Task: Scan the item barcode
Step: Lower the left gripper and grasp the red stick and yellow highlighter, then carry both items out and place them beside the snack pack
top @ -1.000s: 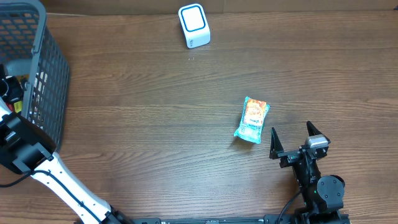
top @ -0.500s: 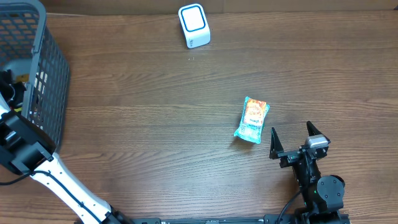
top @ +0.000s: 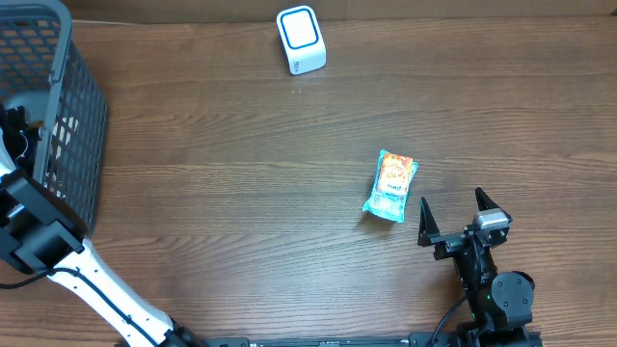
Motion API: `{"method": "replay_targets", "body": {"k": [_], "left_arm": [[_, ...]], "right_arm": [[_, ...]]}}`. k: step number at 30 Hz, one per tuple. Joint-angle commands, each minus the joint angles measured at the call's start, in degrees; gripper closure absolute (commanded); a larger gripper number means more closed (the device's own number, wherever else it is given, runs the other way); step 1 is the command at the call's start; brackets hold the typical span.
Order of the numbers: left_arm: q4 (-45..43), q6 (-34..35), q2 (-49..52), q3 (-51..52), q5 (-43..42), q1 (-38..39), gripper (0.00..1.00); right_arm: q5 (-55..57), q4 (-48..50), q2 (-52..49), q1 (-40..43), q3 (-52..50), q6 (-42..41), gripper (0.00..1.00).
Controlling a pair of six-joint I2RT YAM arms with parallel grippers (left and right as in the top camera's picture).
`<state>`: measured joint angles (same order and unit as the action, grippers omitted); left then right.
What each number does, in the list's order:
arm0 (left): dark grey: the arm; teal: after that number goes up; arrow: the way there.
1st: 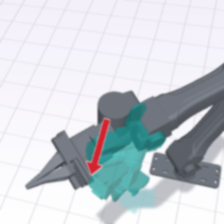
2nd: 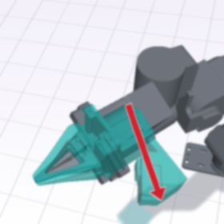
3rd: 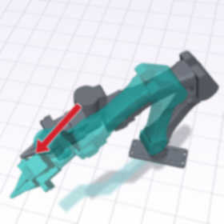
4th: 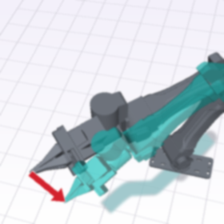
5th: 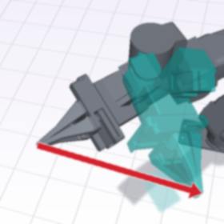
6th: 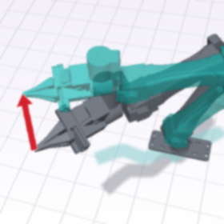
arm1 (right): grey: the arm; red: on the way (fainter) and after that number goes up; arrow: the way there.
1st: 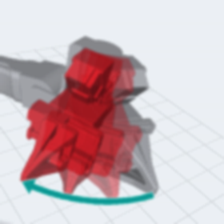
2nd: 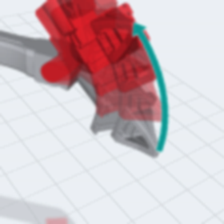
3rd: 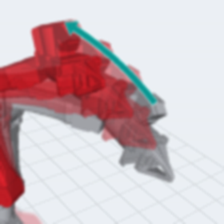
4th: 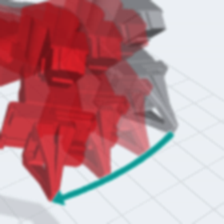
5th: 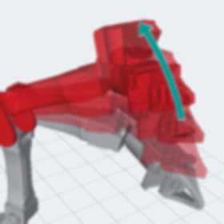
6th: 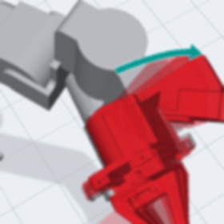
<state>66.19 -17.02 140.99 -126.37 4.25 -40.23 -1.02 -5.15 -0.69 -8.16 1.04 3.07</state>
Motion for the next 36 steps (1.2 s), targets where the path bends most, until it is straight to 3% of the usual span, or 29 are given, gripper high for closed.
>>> {"method": "replay_targets", "body": {"k": [1, 7, 19, 28, 36], "left_arm": [[1.4, -0.8, 5.5, 3.2, -0.1, -0.2, 0.96], [6.3, -0.3, 5.5, -4.7, -4.7, -0.2, 0.96], [18.1, 9.0, 4.4, -30.3, -5.7, -0.2, 0.96], [19.9, 10.9, 2.7, -31.8, -5.4, 0.2, 0.96], [16.5, 14.8, -10.0, -31.8, -4.8, 1.6, 0.96]], "right_arm": [[0.5, 0.3, 0.5, 0.4, -0.6, 0.2, 0.0], [0.5, 0.3, 0.5, 0.4, -0.6, 0.2, 0.0], [0.5, 0.3, 0.5, 0.4, -0.6, 0.2, 0.0], [0.5, 0.3, 0.5, 0.4, -0.6, 0.2, 0.0], [0.5, 0.3, 0.5, 0.4, -0.6, 0.2, 0.0]]}}
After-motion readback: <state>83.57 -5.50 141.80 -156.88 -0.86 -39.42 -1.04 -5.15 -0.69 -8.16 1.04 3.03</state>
